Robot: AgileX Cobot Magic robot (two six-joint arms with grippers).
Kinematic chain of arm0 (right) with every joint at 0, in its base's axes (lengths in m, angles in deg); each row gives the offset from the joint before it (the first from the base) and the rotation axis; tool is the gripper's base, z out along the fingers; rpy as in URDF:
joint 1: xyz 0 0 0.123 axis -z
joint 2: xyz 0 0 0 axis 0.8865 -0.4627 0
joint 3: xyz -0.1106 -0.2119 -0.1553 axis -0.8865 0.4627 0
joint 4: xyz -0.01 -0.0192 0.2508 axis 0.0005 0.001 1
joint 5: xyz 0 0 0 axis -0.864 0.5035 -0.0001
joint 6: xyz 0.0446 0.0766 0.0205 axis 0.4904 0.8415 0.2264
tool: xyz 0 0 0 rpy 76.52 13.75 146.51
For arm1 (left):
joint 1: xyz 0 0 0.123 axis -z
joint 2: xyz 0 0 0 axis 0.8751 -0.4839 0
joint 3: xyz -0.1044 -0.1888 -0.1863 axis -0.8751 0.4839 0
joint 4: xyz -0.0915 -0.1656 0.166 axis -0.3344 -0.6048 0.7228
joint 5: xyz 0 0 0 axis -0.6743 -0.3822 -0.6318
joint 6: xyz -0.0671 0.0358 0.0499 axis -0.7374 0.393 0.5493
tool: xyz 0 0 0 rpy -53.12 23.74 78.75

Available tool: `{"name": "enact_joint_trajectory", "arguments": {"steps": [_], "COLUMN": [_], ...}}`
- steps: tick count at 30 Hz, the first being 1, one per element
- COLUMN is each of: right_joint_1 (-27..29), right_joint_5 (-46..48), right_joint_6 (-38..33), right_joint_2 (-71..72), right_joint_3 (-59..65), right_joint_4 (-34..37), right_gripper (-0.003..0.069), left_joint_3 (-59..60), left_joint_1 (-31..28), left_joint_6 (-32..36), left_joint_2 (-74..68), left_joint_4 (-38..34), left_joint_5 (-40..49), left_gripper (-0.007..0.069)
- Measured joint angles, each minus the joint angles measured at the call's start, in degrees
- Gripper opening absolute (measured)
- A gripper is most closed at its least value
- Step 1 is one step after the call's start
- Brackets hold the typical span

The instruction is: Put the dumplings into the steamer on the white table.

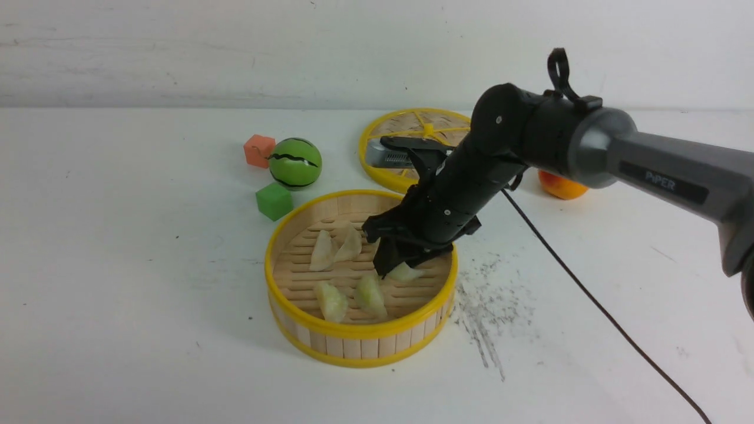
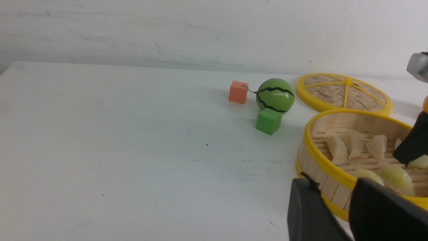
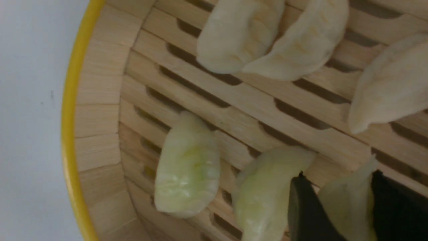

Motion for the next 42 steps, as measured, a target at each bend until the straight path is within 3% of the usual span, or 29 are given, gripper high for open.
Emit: {"name": "enact_joint_trajectory", "arguments": {"steps": [4,6,9,14,19,25,28,31,33,38,39,42], "right_joint_1": [0.00,0.00,0.00,0.00,0.00,0.00,0.00,0.00,0.00,0.00,0.00,0.00], "right_joint_5": [0.00,0.19,0.46,1.29,3.05,8.94,9.16,6.08,3.64,-22.61,-22.61,-39.90], "right_joint_6": [4.23,7.61,8.99,9.31,8.58,7.01,7.61,10.05,11.05,18.24,18.43,20.60], "right_joint_2": [0.00,0.00,0.00,2.31,13.78,34.89,44.67,57.86,62.43,90.60,90.60,104.35], "right_joint_3": [0.00,0.00,0.00,0.00,0.17,1.31,5.44,17.64,22.57,57.86,57.86,79.00], "right_joint_4": [-3.15,-4.96,-5.41,-6.03,-10.65,-22.04,-26.19,-29.66,-30.36,-37.78,-38.20,-44.86], "right_gripper": [0.0294,0.0388,0.0460,0.0491,0.0407,0.0204,0.0121,0.0029,0.0006,-0.0019,-0.0019,-0.0019], "left_joint_3": [0.00,0.00,0.00,0.00,0.00,0.00,0.00,0.00,0.00,0.00,0.00,0.00], "left_joint_1": [0.00,0.00,0.00,0.00,0.00,0.00,0.00,0.00,0.00,0.00,0.00,0.00], "left_joint_6": [0.00,0.00,0.00,0.00,0.00,0.00,0.00,0.00,0.00,0.00,0.00,0.00], "left_joint_2": [0.00,0.00,0.00,0.00,0.00,0.00,0.00,0.00,0.00,0.00,0.00,0.00], "left_joint_4": [-0.06,-0.06,-0.06,-0.06,-0.06,-0.06,-0.06,-0.06,-0.06,-0.11,-0.11,-0.11], "left_joint_5": [0.00,0.00,0.00,0.05,0.04,0.04,0.04,0.04,0.04,0.04,0.04,0.04], "left_gripper": [0.0193,0.0195,0.0198,0.0203,0.0208,0.0215,0.0217,0.0218,0.0219,0.0227,0.0227,0.0227]}}
